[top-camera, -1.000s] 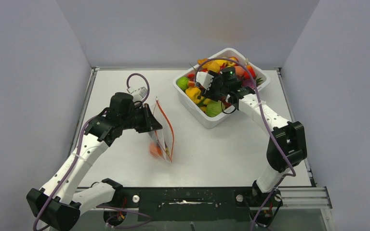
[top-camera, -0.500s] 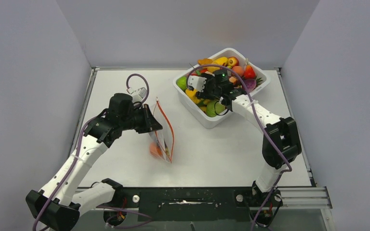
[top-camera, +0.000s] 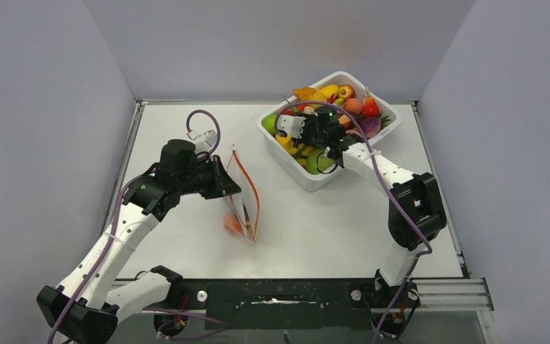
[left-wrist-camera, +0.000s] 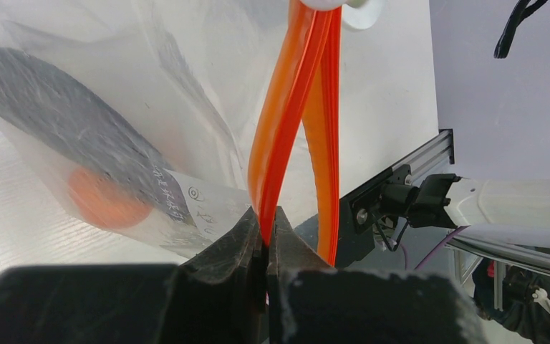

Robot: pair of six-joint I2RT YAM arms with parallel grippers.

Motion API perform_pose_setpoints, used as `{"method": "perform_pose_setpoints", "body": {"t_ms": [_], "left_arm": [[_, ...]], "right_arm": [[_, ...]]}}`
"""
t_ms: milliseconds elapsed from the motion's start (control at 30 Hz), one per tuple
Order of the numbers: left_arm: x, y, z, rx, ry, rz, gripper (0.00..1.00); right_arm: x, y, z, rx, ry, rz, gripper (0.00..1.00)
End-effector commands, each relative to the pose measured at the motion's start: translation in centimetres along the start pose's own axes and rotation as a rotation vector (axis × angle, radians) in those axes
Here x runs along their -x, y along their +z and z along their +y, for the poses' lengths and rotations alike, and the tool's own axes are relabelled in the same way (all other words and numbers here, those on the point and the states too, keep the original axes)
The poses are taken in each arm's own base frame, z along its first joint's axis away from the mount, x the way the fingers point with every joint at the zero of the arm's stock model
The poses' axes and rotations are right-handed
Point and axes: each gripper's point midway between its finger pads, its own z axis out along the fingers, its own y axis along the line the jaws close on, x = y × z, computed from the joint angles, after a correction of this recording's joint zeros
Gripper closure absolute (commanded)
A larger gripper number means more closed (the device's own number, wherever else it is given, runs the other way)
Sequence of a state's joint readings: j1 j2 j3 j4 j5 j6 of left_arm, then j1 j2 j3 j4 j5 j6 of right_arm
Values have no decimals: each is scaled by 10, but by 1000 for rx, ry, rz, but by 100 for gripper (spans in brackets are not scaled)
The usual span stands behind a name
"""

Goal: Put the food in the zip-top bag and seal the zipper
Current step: Pick up the fake food from the bin.

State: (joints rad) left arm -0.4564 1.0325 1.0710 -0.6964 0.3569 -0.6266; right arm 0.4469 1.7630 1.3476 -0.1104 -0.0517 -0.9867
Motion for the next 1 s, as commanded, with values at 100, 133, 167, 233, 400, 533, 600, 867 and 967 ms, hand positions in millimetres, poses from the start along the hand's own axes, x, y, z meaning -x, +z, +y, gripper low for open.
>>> {"method": "perform_pose_setpoints", "body": {"t_ms": [100,133,167,233,400,533,600,867,967], "left_arm": [[12,-5,-13,-61,21,-59,100],[12,-4,-13,-60,20,-60,100],[12,-4,-13,-61,19,-59,100],[13,-5,-14,-61,23,-60,100],[14,-5,-10,-47,21,-77,100],[13,-5,-9,-43,18,-79,100],[13,-5,-8,-42,16,-82,100],[19,-5,-11,-45,10,-105,100],[22,-6,-11,-43,13,-121,100]], "right_arm": [[21,-18,-24,-108,-28,-63,75],[23,-19,-25,-113,-30,-68,77],[24,-20,-27,-120,-30,-70,78],[27,-24,-30,-130,-31,-78,80],[36,-34,-38,-158,-36,-96,82],[41,-46,-45,-188,-28,-108,86],[46,-53,-50,-210,-13,-122,87],[68,-88,-59,-259,72,-196,90],[78,-104,-65,-274,160,-246,90]]}}
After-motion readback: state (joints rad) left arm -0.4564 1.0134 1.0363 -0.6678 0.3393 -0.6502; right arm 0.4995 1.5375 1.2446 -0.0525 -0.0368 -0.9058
